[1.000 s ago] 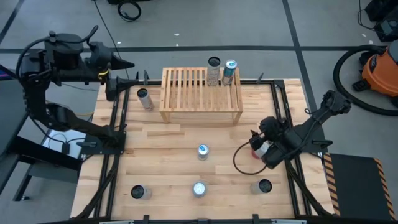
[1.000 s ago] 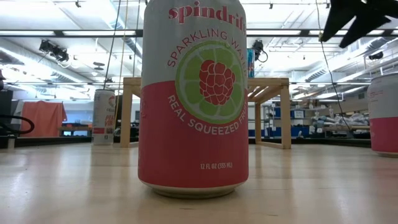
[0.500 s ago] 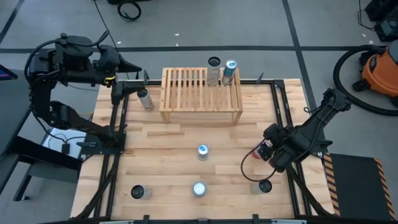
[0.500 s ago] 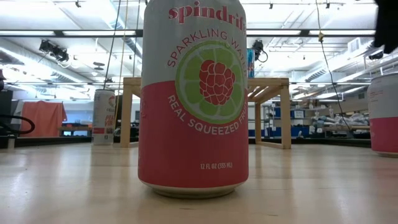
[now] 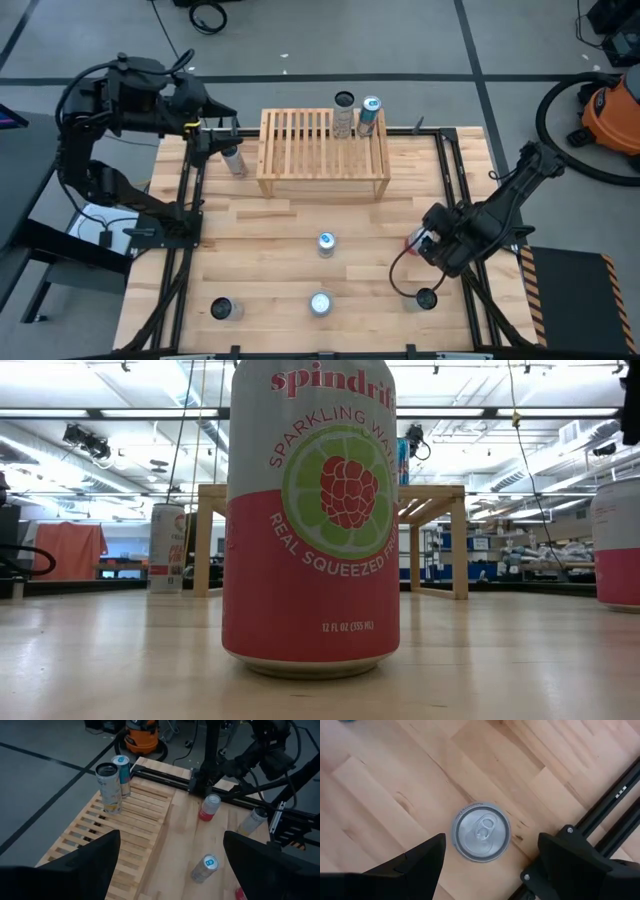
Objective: Place canned beverage on shelf
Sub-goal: Put the top pink and white soda can on the shelf
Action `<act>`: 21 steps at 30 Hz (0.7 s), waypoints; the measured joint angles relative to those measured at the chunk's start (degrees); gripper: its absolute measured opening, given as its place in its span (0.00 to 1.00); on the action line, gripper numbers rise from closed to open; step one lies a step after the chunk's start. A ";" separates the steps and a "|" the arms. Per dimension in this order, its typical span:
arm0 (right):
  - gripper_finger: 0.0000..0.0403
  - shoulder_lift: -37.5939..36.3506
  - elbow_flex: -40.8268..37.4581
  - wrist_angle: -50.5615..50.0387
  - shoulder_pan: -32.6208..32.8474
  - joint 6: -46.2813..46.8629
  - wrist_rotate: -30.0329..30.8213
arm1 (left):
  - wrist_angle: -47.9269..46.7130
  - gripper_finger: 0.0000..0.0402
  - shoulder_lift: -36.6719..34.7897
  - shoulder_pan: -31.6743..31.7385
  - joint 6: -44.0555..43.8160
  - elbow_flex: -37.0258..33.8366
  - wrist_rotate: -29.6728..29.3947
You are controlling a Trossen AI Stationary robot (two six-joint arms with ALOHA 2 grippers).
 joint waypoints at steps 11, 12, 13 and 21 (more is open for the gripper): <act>0.81 0.88 -6.15 3.21 0.00 3.57 0.83 | -0.33 0.89 -0.02 0.00 -0.16 0.00 0.00; 0.81 0.88 -6.67 3.39 0.00 3.87 0.71 | -0.33 0.89 -0.02 0.00 -0.16 0.00 0.00; 0.81 0.86 -7.19 3.73 0.00 4.06 0.35 | -0.33 0.89 -0.02 0.00 -0.16 0.00 0.00; 0.81 0.82 -9.62 9.08 0.00 2.58 -0.79 | -0.33 0.89 -0.02 0.00 -0.17 0.00 0.00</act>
